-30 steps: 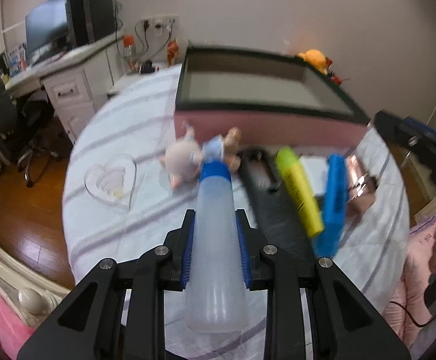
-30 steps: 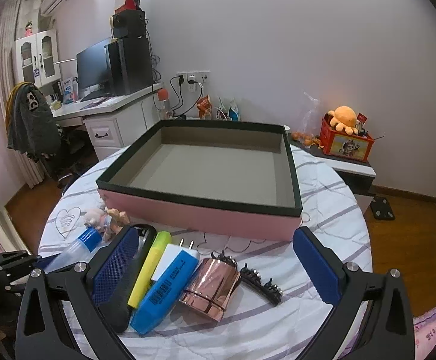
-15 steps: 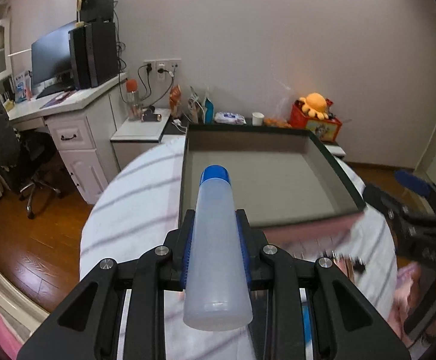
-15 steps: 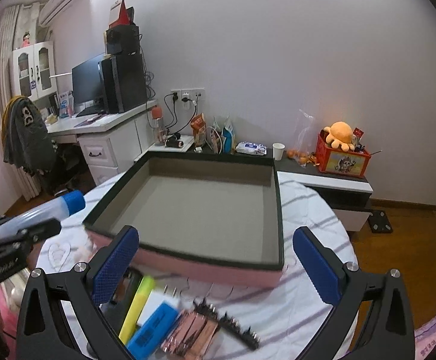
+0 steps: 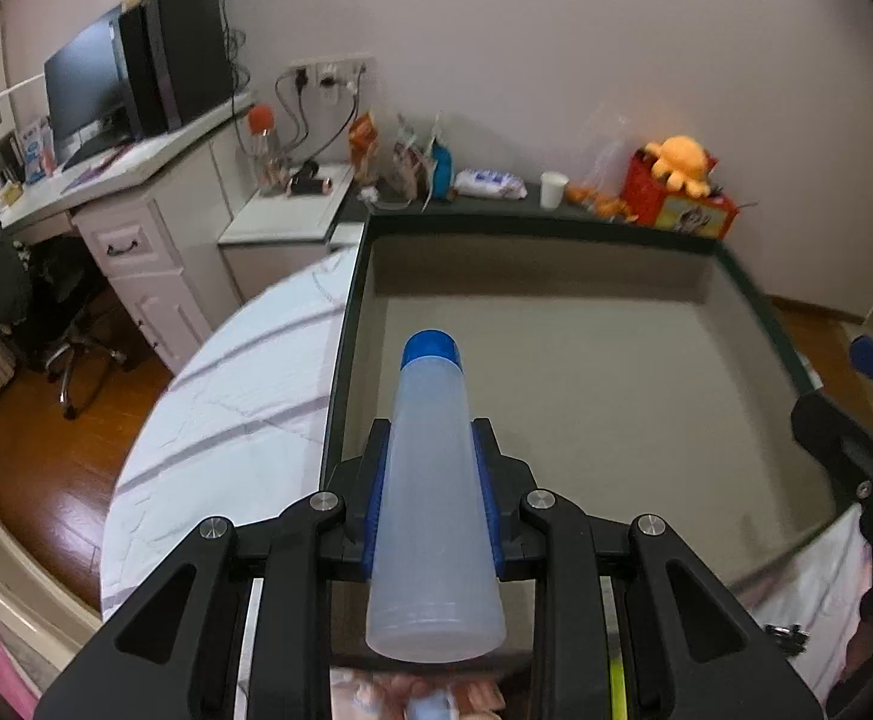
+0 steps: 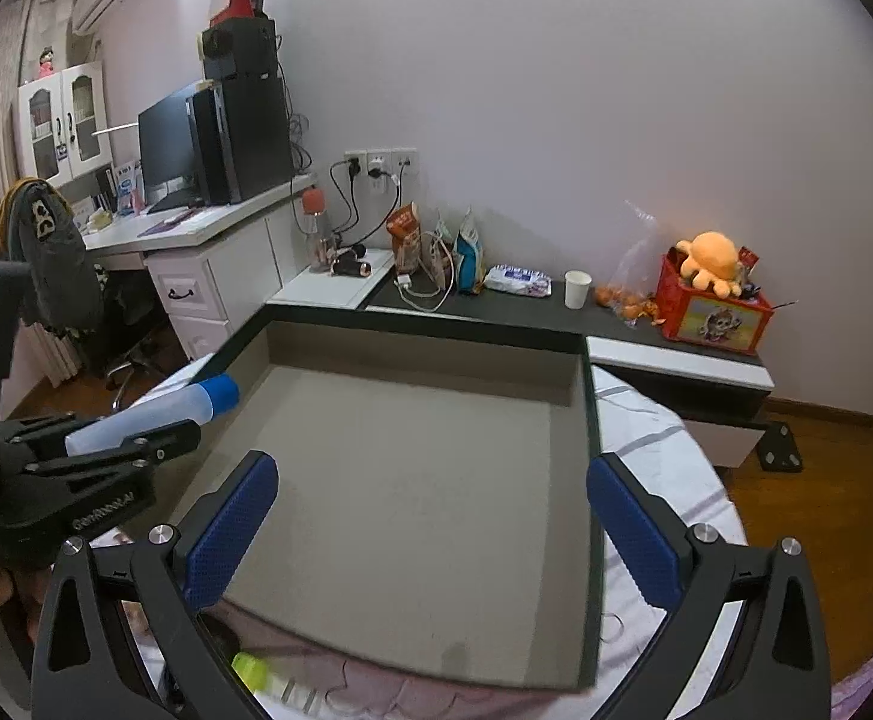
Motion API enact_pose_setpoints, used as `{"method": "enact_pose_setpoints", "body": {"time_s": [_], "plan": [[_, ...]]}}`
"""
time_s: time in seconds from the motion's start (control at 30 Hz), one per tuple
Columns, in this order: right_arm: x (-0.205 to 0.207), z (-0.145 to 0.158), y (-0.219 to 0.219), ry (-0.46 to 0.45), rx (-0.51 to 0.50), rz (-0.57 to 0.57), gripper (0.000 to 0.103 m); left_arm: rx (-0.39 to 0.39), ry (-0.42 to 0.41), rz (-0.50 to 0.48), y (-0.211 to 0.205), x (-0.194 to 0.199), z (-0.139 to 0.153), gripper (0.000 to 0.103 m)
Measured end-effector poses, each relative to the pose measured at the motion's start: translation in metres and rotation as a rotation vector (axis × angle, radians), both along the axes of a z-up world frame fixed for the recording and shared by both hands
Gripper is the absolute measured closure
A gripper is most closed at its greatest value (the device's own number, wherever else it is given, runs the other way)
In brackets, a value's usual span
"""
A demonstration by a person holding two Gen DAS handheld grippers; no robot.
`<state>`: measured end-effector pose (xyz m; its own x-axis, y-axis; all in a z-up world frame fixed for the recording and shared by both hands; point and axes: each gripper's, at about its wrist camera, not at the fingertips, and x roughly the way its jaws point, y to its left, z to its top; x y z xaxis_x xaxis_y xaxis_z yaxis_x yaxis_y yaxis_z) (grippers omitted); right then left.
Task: Organize rigid objects
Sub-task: 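Lower the bottle into the pink box and open the left gripper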
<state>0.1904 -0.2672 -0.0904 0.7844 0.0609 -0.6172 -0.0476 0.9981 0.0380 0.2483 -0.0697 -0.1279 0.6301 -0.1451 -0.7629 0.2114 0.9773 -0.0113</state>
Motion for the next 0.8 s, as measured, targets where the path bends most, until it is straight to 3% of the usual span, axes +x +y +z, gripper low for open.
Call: {"method": "enact_pose_setpoints", "body": {"time_s": [0.33,0.5,0.63,0.8], "plan": [[0.018,-0.021,-0.001,0.062,0.011,0.013,0.000,0.055,0.011,0.042,-0.002,0.000,-0.013,0.075],[0.013,-0.018,-0.002,0.060,0.007,0.008,0.000,0.033,0.021,0.024,-0.003,-0.012,-0.011,0.058],[0.002,-0.014,-0.005,0.057,0.013,-0.004,0.000,0.034,0.018,0.023,-0.003,-0.024,-0.007,0.054],[-0.019,0.000,-0.013,0.034,0.032,-0.029,0.000,0.015,-0.046,0.053,0.007,-0.051,0.022,0.024]]}}
